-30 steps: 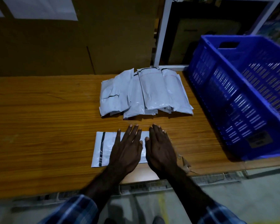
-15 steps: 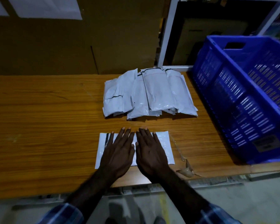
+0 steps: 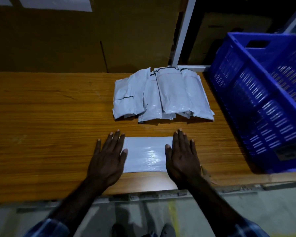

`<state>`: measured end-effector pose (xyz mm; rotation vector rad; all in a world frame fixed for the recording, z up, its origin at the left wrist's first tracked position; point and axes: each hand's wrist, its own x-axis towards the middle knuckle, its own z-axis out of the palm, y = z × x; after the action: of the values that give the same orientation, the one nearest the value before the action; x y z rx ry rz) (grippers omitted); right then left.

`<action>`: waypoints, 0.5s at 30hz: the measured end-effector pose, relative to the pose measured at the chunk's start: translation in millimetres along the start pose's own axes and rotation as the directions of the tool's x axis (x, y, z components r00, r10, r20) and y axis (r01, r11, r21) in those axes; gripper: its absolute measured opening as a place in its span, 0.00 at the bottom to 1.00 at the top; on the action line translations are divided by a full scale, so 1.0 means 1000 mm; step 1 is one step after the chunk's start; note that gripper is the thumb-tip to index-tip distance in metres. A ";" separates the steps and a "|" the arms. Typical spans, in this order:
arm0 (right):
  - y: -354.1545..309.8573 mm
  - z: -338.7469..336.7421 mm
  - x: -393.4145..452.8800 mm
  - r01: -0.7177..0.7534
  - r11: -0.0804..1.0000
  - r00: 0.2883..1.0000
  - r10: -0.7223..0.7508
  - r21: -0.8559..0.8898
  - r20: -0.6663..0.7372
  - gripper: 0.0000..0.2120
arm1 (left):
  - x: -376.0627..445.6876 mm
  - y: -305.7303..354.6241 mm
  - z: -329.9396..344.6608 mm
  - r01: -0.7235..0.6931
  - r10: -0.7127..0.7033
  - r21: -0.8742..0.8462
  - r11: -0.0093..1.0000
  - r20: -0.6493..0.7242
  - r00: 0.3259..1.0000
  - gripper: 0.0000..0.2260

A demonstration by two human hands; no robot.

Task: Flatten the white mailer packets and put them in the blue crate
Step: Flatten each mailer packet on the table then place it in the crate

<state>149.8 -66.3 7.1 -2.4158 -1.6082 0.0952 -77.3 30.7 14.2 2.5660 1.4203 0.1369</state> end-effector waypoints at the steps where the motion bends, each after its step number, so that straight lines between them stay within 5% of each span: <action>1: 0.000 -0.003 0.000 -0.014 1.000 1.000 0.014 0.001 0.006 0.33 | -0.002 -0.004 -0.002 0.012 -0.012 -0.004 1.000 0.009 1.000 0.29; 7: -0.040 0.001 0.001 0.253 0.966 0.967 -0.254 0.055 -0.001 0.26 | 0.007 0.035 0.000 -0.082 0.083 0.032 0.996 -0.032 0.996 0.27; 15: -0.041 0.016 -0.001 0.266 0.962 0.963 -0.263 0.058 -0.060 0.25 | 0.010 0.045 0.010 -0.110 0.112 0.040 0.993 -0.042 0.993 0.25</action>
<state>109.0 -49.6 1.1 -2.1150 -1.8558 0.0378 -33.0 15.0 14.4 2.6895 1.3072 0.1872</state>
